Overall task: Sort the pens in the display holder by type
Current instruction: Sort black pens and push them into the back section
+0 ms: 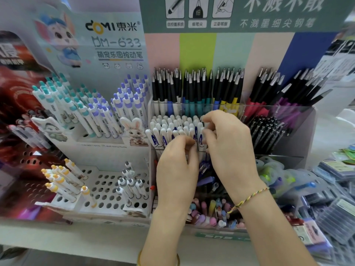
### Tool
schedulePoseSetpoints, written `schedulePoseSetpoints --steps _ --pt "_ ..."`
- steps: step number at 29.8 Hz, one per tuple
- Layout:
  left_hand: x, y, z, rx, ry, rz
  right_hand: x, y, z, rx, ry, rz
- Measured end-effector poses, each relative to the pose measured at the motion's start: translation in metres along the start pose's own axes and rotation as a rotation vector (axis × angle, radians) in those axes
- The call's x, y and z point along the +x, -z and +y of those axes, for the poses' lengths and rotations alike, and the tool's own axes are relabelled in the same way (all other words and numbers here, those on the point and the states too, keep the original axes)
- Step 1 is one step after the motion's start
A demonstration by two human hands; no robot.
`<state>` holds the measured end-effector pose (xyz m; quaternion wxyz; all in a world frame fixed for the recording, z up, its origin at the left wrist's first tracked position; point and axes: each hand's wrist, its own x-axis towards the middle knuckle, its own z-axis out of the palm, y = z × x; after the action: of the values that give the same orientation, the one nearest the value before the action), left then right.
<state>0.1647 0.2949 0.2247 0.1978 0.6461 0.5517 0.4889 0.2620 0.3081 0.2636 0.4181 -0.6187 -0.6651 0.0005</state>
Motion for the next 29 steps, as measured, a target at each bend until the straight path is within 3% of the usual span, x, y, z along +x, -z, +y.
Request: schedulePoseSetpoints --steps 11,18,24,29 --pt "-0.008 0.008 -0.007 0.208 0.051 0.137 -0.014 -0.006 -0.001 0.047 -0.035 -0.002" --pt "-0.017 0.0 -0.002 0.219 -0.027 0.097 -0.019 -0.019 -0.001 0.006 -0.071 -0.047" --pt "-0.01 -0.001 0.004 0.181 -0.072 0.14 -0.014 -0.022 -0.004 0.033 -0.029 0.009" --pt "-0.01 0.001 0.005 0.21 -0.064 0.091 -0.016 -0.022 0.0 -0.003 -0.081 -0.08"
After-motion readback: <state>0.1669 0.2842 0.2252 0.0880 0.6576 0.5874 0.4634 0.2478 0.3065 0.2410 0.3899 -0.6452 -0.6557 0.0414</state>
